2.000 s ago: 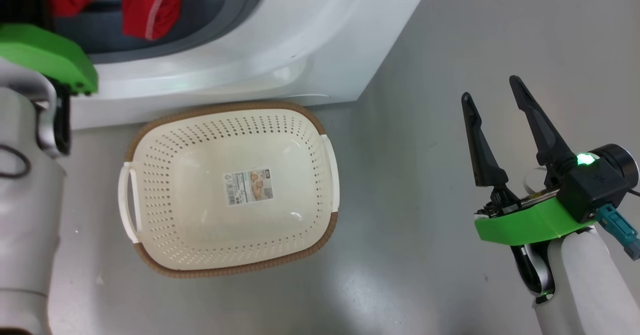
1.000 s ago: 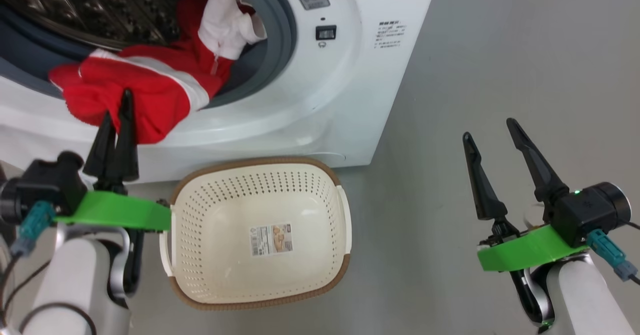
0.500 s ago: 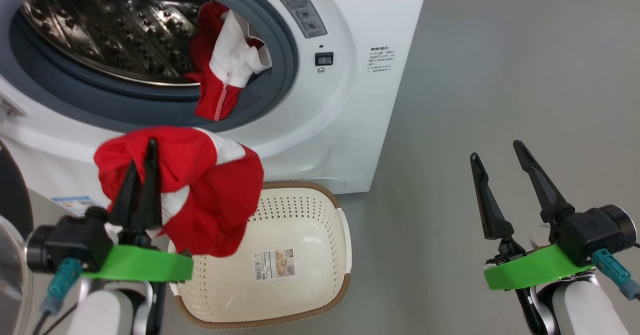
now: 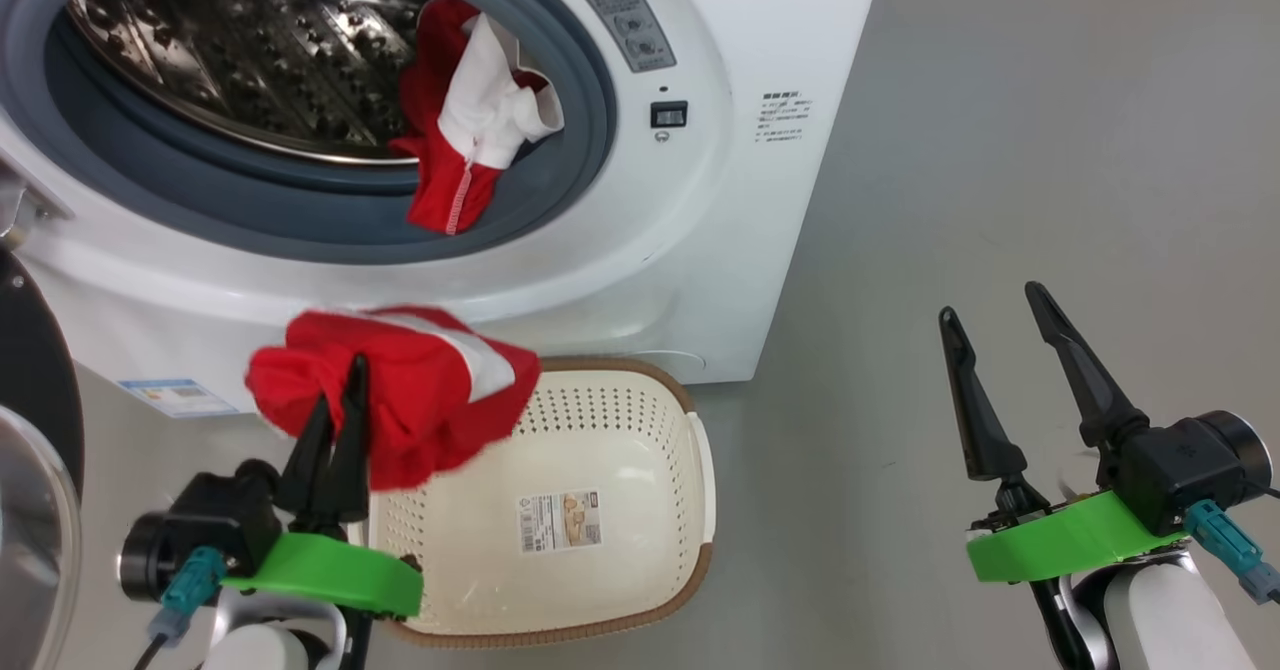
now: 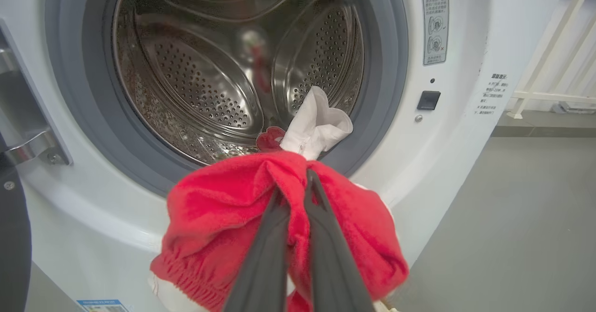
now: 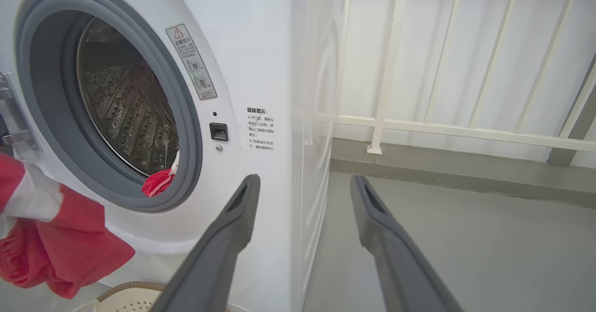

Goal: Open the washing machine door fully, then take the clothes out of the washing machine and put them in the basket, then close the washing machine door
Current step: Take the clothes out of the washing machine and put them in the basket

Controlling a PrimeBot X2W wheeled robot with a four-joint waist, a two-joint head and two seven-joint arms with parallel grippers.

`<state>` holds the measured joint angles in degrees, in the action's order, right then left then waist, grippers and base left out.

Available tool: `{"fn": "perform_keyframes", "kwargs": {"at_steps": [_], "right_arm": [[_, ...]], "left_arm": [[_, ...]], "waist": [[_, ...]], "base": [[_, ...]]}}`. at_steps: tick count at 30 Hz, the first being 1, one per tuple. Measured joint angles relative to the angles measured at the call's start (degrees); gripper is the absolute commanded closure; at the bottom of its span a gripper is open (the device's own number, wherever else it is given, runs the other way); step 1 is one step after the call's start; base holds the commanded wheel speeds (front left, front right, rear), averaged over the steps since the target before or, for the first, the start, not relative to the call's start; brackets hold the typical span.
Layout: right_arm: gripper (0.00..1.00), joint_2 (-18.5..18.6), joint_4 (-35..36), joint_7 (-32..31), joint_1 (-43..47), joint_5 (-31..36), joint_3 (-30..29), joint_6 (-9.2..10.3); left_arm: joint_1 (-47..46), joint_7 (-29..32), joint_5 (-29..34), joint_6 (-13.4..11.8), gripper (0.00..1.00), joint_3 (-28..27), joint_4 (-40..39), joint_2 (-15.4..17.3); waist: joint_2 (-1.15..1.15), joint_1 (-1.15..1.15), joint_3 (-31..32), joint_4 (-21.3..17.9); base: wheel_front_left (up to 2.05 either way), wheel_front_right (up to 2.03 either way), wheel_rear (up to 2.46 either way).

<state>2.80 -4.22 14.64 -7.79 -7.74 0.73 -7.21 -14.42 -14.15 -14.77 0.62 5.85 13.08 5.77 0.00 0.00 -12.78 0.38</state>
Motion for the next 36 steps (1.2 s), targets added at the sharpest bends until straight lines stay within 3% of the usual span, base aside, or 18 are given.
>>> {"fn": "perform_keyframes", "kwargs": {"at_steps": [26, 36], "right_arm": [[0.00, 0.0, 1.7, 0.0, -3.7, -2.4, 2.3, 0.00], [0.00, 0.0, 1.7, 0.0, -6.1, -2.4, 3.5, 0.00]], "left_arm": [[-13.5, -0.2, -3.0, 4.6, 1.00, 0.6, 24.9, -2.2], [-23.2, 1.1, -4.0, 4.9, 1.00, 0.7, 44.8, -2.6]], "waist": [[0.00, 0.00, -9.9, -2.2], [0.00, 0.00, -14.8, -4.6]], "base": [[0.00, 0.00, 0.00], [0.00, 0.00, 0.00]]}}
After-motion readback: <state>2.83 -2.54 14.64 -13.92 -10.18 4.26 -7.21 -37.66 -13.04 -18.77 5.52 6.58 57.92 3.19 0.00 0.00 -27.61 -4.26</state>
